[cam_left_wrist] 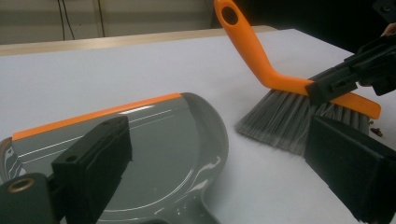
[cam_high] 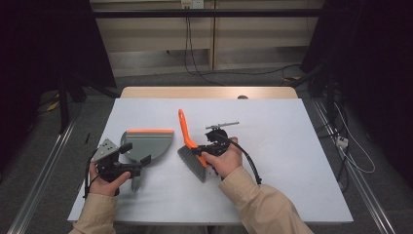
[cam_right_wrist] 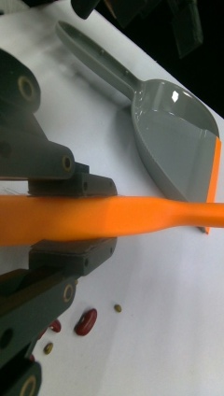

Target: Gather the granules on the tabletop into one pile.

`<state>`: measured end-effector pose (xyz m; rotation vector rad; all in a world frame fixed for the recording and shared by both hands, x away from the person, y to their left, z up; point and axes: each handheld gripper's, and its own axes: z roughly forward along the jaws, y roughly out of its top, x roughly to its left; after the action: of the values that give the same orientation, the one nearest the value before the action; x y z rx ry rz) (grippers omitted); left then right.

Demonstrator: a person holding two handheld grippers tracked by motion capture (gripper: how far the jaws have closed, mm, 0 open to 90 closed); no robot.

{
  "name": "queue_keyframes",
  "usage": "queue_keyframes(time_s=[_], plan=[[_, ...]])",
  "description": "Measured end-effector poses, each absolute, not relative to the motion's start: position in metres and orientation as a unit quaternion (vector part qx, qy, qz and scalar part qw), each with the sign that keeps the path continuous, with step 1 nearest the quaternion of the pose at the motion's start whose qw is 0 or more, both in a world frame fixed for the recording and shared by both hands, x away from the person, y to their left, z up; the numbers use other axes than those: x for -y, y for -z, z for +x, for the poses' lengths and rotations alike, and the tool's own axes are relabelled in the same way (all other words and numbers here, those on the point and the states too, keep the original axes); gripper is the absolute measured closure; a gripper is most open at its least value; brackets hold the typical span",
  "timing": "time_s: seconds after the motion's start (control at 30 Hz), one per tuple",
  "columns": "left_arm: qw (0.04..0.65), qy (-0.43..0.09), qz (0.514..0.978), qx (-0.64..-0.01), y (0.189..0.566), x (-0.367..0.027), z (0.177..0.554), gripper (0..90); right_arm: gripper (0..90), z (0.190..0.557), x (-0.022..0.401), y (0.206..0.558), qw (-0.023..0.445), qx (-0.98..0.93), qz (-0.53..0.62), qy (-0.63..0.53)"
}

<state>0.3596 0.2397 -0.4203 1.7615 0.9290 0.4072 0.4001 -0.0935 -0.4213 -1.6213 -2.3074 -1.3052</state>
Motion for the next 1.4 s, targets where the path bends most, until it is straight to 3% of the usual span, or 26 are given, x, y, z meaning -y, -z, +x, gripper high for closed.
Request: queue_keyframes(time_s=[0.8,1.1,1.4], plan=[[0.515,-0.170,0.743,-0.392,0.421,-0.235,0.358,7.9,71.5,0.394,0.154,0.415,-0.011,0.735,-0.558,0.386],[0.495,-0.167,0.755,-0.396,0.419,-0.231,0.355,7.9,71.8,0.392,0.158,0.407,0.013,0.717,-0.549,0.429],[0.497,-0.164,0.750,-0.404,0.419,-0.236,0.356,7.9,71.7,0.415,0.171,0.386,-0.045,0.749,-0.475,0.459]])
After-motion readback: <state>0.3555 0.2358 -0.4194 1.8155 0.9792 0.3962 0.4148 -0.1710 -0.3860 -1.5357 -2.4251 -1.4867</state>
